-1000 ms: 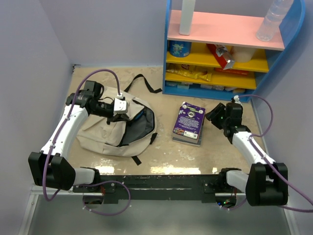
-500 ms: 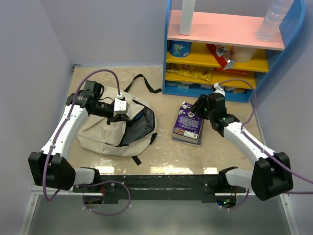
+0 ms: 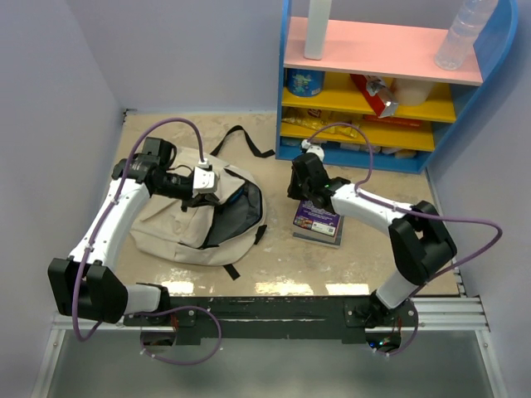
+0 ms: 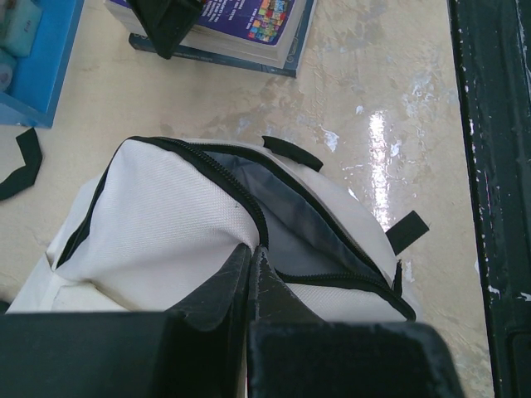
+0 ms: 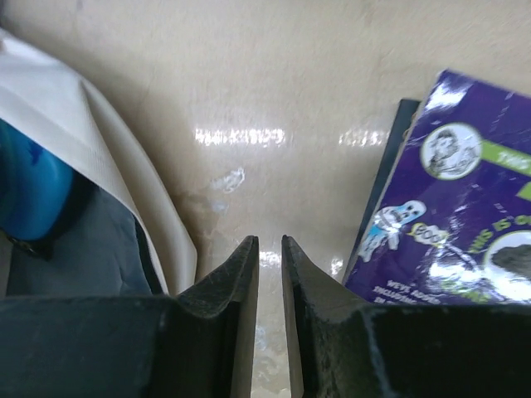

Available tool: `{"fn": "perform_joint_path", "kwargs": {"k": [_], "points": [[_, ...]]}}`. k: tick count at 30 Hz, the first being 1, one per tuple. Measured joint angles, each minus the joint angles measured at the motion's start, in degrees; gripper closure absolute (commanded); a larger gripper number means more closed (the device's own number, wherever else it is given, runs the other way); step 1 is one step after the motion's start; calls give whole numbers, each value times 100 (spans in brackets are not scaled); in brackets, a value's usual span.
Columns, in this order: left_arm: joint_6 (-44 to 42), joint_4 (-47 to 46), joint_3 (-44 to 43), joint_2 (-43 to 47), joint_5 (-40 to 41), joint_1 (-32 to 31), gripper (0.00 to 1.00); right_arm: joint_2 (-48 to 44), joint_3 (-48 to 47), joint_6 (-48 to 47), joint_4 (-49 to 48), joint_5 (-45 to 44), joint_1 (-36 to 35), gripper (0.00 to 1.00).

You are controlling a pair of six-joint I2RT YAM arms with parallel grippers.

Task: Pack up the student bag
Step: Adjust the book at the center of the board.

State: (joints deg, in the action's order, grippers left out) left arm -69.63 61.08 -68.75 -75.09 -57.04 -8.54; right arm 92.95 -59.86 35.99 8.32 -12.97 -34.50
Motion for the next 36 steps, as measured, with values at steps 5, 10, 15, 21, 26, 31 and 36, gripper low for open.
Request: {"fn": "perform_joint_path", "kwargs": {"k": [5, 10, 15, 21, 26, 31, 36], "points": [[-2, 2, 0, 22, 11, -2, 100, 151, -52, 0, 153, -83, -109, 80], [-4, 4, 0, 39, 24, 0, 100, 348, -142, 2, 227, -179, -85, 82], [-4, 11, 2, 66, 28, 0, 100, 420, -138, 0, 422, -315, -68, 84], [-4, 24, 2, 70, 28, 0, 100, 407, -68, 4, 424, -382, -24, 85], [-4, 24, 2, 79, 31, 0, 100, 328, 44, 2, 514, -411, 118, 85], [-7, 26, 2, 83, 31, 0, 100, 57, 254, -2, 455, -337, 247, 63], [-7, 26, 4, 85, 33, 0, 100, -437, 328, -72, 382, -44, 271, 37]]}}
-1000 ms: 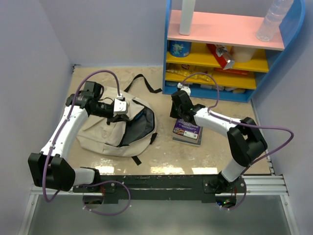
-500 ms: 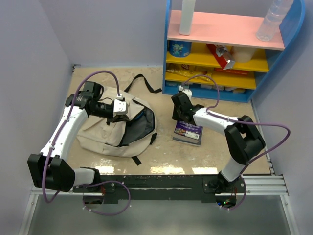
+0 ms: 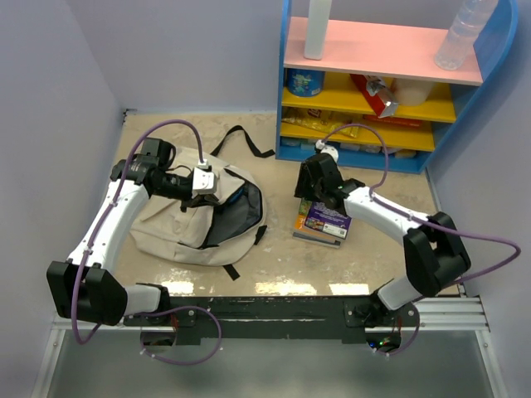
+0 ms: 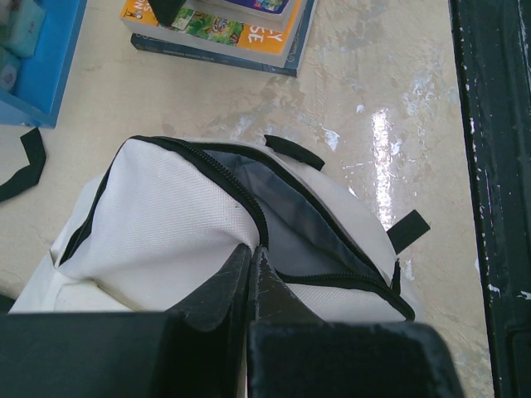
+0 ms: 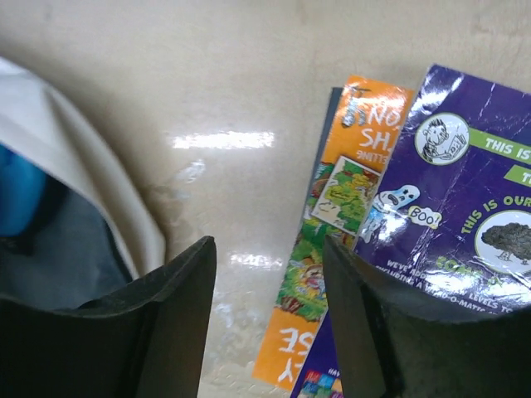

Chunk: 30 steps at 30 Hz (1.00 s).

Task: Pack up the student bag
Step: Adjust the book at the center of the board, then pick up the book from the center of the board.

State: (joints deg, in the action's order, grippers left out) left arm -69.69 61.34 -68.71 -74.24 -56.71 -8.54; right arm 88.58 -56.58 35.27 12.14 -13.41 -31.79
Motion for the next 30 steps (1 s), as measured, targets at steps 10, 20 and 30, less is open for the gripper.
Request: {"fn": "perform_joint_path", "kwargs": {"k": [10, 20, 30], "points": [[0, 0, 0, 0, 17, 0, 100, -1344, 160, 260, -4, 249, 1047, 33], [-4, 44, 0, 2, 15, 0, 100, -1899, 1676, 802, -4, 619, 2518, 32], [-4, 59, -2, 2, 13, 0, 100, -1725, 2302, 1147, -634, 1172, 2658, 37]]}}
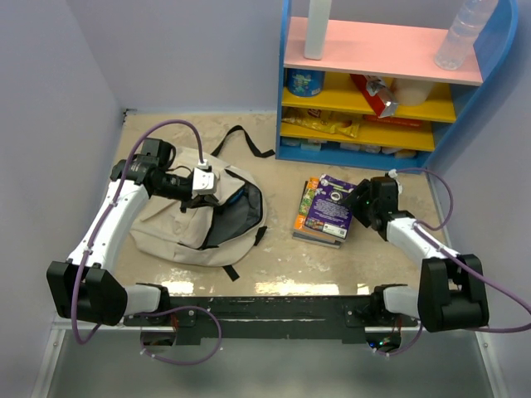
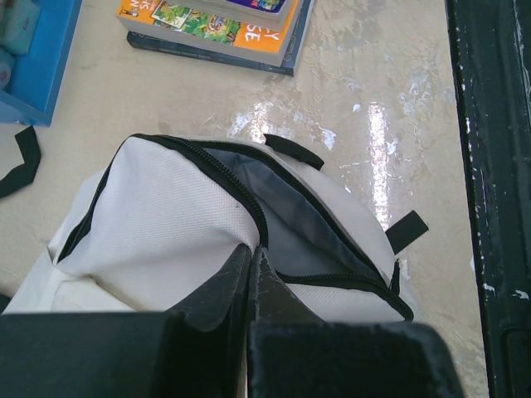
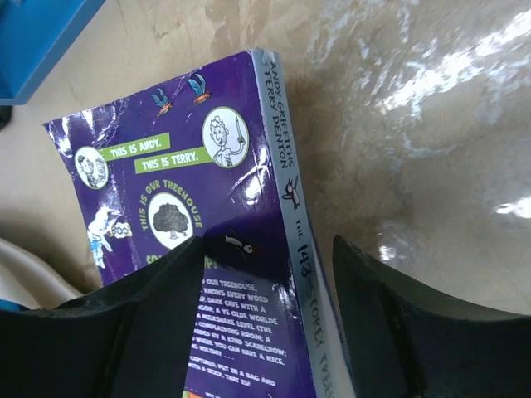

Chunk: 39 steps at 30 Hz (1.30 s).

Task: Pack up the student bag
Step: Pick up the book from the center of the board, then place the book in the student bag.

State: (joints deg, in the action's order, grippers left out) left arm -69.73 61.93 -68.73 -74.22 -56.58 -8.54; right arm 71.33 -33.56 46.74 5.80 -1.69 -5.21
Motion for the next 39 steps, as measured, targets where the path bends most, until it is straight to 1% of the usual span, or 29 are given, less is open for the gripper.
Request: {"fn": "perform_joint_path", "kwargs": {"k": [1, 2, 4, 5, 8, 11, 19, 25, 27, 30, 34, 39], "points": [[2, 0, 0, 0, 0, 0, 100, 33, 83, 72, -116, 52, 0, 39], [2, 0, 0, 0, 0, 0, 100, 63, 160, 157, -271, 131, 2, 48], [2, 0, 0, 0, -2, 0, 100, 76, 282, 295, -575, 243, 4, 61], [2, 0, 0, 0, 0, 0, 100, 72, 361, 411, -763, 299, 7, 77], [2, 0, 0, 0, 0, 0, 100, 22, 457, 588, -1093, 422, 13, 100], [2, 0, 0, 0, 0, 0, 100, -205, 557, 710, -1163, 398, 2, 100], [2, 0, 0, 0, 0, 0, 100, -1117, 688, 780, -739, 297, 2, 100], [4, 0, 0, 0, 0, 0, 100, -1215, 627, 979, -839, 927, -92, 100], [4, -2, 0, 0, -2, 0, 100, -1128, 533, 1045, -916, 1137, -326, 100], [7, -2, 0, 0, -2, 0, 100, -935, 378, 1189, -1150, 1414, -866, 100], [9, 0, -4, 0, -2, 0, 100, -555, 153, 1480, -1655, 1825, -1545, 100], [9, 0, -7, 2, -2, 0, 100, 90, -120, 1751, -2264, 2201, -2004, 100]]}}
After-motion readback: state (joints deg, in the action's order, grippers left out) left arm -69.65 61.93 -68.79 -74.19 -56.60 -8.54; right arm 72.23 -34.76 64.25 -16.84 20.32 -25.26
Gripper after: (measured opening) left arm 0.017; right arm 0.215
